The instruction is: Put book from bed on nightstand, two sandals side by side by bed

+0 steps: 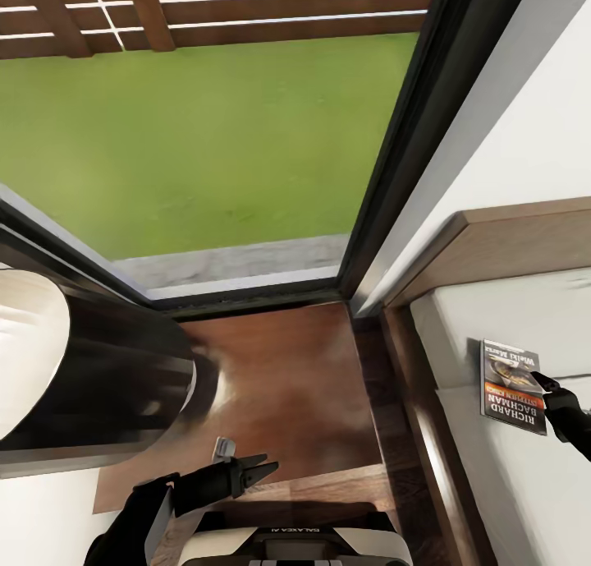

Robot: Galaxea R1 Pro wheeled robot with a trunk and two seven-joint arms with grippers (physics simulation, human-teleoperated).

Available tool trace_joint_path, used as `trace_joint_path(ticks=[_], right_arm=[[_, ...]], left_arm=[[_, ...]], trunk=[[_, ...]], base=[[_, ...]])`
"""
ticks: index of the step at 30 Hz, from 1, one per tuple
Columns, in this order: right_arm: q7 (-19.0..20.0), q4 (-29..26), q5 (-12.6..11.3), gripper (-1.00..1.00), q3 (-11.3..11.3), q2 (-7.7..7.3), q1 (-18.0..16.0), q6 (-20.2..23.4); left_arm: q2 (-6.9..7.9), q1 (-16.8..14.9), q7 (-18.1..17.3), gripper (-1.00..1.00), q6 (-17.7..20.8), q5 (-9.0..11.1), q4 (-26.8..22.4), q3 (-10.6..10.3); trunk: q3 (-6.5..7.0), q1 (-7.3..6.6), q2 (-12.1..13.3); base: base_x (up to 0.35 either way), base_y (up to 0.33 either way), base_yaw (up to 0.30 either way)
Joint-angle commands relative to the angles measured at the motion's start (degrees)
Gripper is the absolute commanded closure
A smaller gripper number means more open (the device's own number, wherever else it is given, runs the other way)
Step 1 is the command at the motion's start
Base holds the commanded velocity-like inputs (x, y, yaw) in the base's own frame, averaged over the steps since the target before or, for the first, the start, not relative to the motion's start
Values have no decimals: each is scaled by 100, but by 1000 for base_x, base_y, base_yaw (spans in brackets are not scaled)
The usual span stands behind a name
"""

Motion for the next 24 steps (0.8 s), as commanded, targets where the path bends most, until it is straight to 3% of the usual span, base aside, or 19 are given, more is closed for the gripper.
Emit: trace_joint_path(ticks=[1,24], right_arm=[[11,2,-24,-100,-14,1,-3,36],[11,2,-24,-100,-15,1,-3,44]], left_arm=[[-6,-2,-27,-100,60,-7,-2,22],[-6,-2,-27,-100,60,-7,-2,22]], trunk=[[-2,0,-2],[-2,0,-2]], base=[[0,0,0],[0,0,0]])
